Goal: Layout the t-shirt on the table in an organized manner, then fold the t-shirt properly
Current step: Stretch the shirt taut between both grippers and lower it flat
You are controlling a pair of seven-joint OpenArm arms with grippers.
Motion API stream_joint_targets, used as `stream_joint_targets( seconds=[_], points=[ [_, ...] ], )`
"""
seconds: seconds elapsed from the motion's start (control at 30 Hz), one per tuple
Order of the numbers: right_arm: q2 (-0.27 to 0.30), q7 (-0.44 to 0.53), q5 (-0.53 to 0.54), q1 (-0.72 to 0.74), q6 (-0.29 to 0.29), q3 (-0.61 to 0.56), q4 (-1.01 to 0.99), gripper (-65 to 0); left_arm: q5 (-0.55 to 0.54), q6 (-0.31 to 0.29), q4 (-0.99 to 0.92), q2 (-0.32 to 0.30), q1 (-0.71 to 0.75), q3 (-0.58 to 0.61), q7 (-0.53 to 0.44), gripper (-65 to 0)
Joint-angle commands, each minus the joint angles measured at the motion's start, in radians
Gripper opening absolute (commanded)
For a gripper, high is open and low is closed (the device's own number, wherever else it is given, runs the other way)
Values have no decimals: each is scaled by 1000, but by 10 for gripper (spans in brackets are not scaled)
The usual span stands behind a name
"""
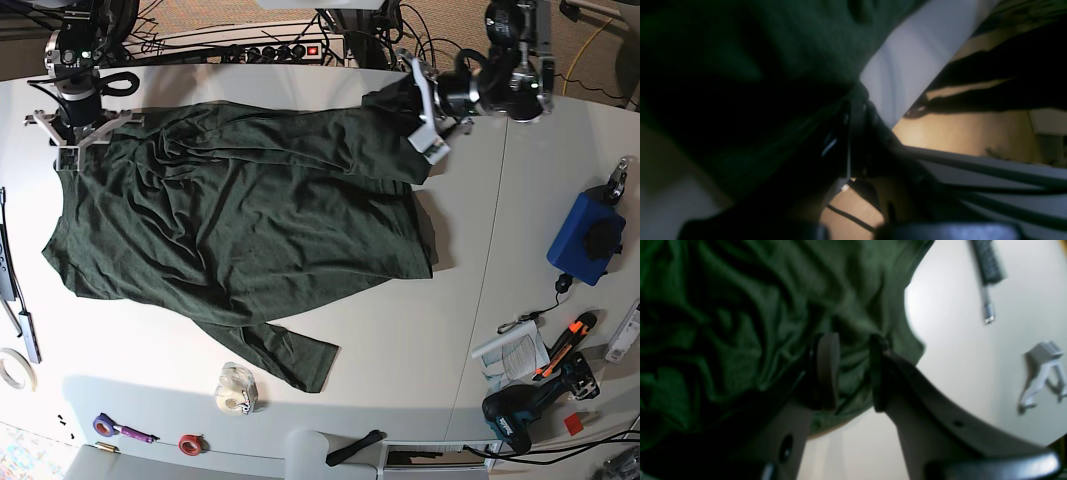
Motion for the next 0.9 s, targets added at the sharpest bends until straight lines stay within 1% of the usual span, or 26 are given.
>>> stream_joint_targets(
  seconds=[0.0, 0.13, 0.2, 0.27, 0.33, 0.4, 0.53, 0.63, 0.7, 0.8, 0.87],
  points=[
    [12, 11, 11, 0, 4, 8, 2, -490, 16, 20, 14, -3, -3, 14, -30, -650],
    [12, -16, 53, 0, 72, 8, -67, -490, 152, 76, 14, -3, -3, 51, -71, -650],
    [13, -10, 52, 1, 90, 8, -113, -490, 194, 91, 14, -7, -3, 51, -69, -650],
    [15, 11, 52, 3, 95, 8, -163, -490, 220, 105, 14, -32, -2, 51, -66, -650],
    [20, 30, 47, 10, 96, 8, -216, -490, 225, 123, 14, -70, 0, 51, -65, -650],
    [30, 33, 43, 26, 96, 8, -271, -490, 242, 128, 14, -109, 4, 51, -65, -650],
    [56, 37, 44, 71, 102, 8, -359, -490, 312, 186, 14, -183, 19, 50, -74, -650],
    [68, 37, 45, 98, 107, 8, -380, -490, 322, 225, 14, -229, 34, 51, -87, -650],
    [70, 39, 45, 108, 109, 8, -379, -490, 330, 232, 14, -243, 42, 49, -89, -650],
    [70, 39, 45, 115, 110, 8, -378, -490, 369, 237, 14, -245, 54, 47, -88, -650],
    [70, 38, 45, 114, 110, 8, -378, -490, 402, 256, 14, -245, 61, 47, -89, -650]
  ],
)
